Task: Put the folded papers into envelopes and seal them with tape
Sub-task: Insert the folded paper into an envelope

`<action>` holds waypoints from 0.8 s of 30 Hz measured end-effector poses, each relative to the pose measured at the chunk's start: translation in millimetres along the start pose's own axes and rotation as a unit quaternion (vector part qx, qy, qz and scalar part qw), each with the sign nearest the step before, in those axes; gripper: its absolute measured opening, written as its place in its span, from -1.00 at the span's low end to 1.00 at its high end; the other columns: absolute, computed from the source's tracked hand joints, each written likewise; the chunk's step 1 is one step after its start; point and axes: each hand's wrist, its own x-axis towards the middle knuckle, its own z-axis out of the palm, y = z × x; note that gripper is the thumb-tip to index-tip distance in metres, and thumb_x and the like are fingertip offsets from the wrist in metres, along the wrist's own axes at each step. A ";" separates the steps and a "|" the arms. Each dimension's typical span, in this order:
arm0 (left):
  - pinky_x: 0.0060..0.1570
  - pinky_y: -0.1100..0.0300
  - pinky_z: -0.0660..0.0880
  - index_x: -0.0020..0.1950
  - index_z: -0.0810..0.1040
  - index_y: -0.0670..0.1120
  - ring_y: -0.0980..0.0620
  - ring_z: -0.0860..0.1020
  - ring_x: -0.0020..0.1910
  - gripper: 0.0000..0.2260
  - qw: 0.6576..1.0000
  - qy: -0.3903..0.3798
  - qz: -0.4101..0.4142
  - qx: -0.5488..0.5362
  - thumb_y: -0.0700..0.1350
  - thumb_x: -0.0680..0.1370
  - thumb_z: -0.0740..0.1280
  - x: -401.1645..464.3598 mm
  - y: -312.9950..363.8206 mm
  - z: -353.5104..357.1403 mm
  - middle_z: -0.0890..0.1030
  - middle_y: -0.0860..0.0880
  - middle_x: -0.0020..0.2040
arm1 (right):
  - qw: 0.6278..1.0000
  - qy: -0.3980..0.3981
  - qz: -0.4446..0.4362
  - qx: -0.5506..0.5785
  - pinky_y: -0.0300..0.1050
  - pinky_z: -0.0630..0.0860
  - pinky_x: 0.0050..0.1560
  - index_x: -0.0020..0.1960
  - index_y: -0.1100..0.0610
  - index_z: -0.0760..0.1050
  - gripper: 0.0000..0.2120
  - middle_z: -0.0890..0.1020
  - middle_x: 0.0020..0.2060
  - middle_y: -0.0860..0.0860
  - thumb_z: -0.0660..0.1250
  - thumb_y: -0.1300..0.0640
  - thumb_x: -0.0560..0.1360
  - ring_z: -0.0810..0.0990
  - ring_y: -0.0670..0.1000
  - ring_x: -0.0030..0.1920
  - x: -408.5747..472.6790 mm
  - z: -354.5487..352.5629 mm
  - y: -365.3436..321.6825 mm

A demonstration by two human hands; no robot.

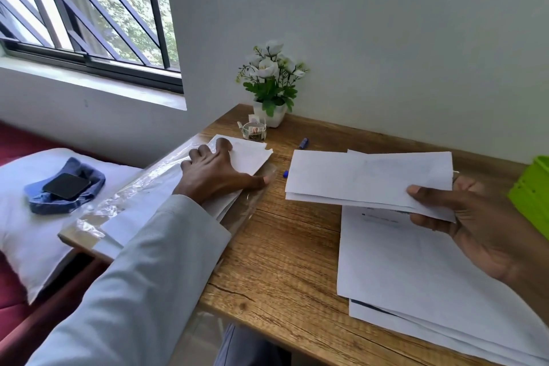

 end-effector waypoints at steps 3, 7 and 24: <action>0.30 -0.15 0.20 0.41 0.14 0.12 -0.20 0.20 0.40 -0.07 0.999 0.008 0.020 -0.033 0.46 0.20 0.43 -0.1 0.5 -2.7 0.27 -0.16 0.40 | 1.000 -0.005 0.007 -0.009 -0.22 0.62 -0.36 0.16 0.14 0.60 -0.66 0.75 -0.02 -0.02 0.42 0.25 0.39 0.73 -0.09 -0.14 3.5 9.7 1.9; 0.29 -0.15 0.21 0.37 0.12 0.17 -0.18 0.19 0.38 -0.08 0.994 0.028 0.079 -0.063 0.45 0.15 0.42 -3.9 1.8 -5.6 0.23 -0.09 0.38 | 1.000 0.002 0.008 -0.009 -0.22 0.61 -0.36 0.13 0.14 0.61 -0.68 0.75 -0.03 -0.02 0.44 0.25 0.38 0.73 -0.10 -0.15 4.7 10.8 3.6; -0.08 0.10 0.63 0.03 0.65 0.00 -0.02 0.64 -0.09 -0.71 0.949 -0.038 0.203 -0.239 0.02 0.36 0.55 -13.3 23.0 -43.3 0.68 0.02 -0.09 | 0.995 0.089 -0.038 0.040 -0.33 0.53 -0.45 -0.01 0.12 0.64 -0.74 0.73 -0.21 -0.11 0.44 0.18 0.30 0.68 -0.17 -0.30 -2.2 -33.8 -15.6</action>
